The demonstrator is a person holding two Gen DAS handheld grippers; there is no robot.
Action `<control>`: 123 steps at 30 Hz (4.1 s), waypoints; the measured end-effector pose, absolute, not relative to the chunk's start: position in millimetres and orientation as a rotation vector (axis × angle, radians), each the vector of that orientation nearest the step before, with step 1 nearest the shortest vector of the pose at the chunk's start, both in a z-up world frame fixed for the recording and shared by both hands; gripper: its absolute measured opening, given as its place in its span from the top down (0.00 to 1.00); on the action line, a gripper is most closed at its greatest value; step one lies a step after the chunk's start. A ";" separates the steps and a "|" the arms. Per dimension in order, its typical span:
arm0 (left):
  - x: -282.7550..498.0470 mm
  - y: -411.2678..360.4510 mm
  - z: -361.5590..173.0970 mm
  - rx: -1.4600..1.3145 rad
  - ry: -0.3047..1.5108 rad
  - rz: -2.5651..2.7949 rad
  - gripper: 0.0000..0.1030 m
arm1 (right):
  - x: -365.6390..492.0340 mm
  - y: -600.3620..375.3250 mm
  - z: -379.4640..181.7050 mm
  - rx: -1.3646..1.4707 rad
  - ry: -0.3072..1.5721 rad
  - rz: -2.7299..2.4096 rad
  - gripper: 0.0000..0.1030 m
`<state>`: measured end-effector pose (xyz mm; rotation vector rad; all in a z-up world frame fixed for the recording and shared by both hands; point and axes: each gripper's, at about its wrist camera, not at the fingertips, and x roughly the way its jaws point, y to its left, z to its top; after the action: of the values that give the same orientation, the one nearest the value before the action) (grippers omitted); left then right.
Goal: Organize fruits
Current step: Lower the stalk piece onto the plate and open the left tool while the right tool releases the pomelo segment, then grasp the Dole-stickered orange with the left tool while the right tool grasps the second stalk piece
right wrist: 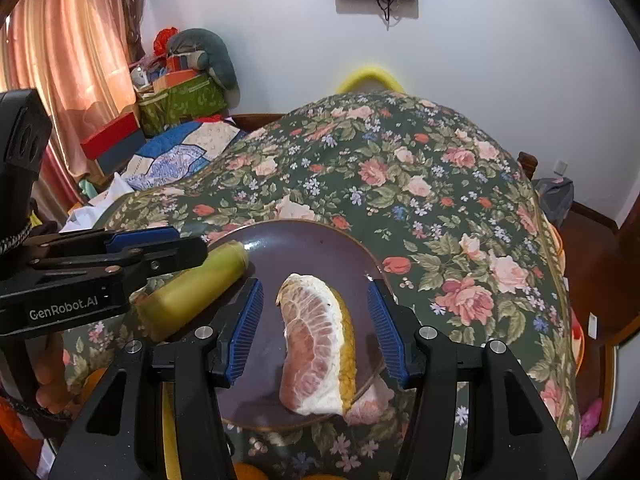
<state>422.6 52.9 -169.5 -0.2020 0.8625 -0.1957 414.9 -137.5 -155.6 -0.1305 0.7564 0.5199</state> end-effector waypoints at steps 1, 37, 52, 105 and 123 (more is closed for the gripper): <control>417.4 52.0 -165.8 -0.184 0.853 -0.189 0.63 | 412.0 -138.1 -153.6 -0.128 0.752 0.518 0.50; 271.9 80.7 -135.5 -0.037 0.822 -0.100 0.42 | 310.9 -105.1 -135.2 -0.124 0.734 0.601 0.50; 270.2 94.3 -168.4 -0.054 0.891 -0.083 0.41 | 319.7 -84.1 -180.4 -0.142 0.851 0.633 0.50; 304.7 51.7 -219.8 -0.082 0.973 -0.158 0.34 | 343.3 -102.8 -200.5 -0.140 0.874 0.587 0.65; 303.4 87.6 -210.6 -0.114 0.936 -0.082 0.34 | 363.5 -89.3 -206.1 -0.159 0.895 0.615 0.68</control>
<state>303.4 87.6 -210.6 -0.1143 0.9359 -0.0823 363.5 -89.3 -206.1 -0.1587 0.8946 0.6154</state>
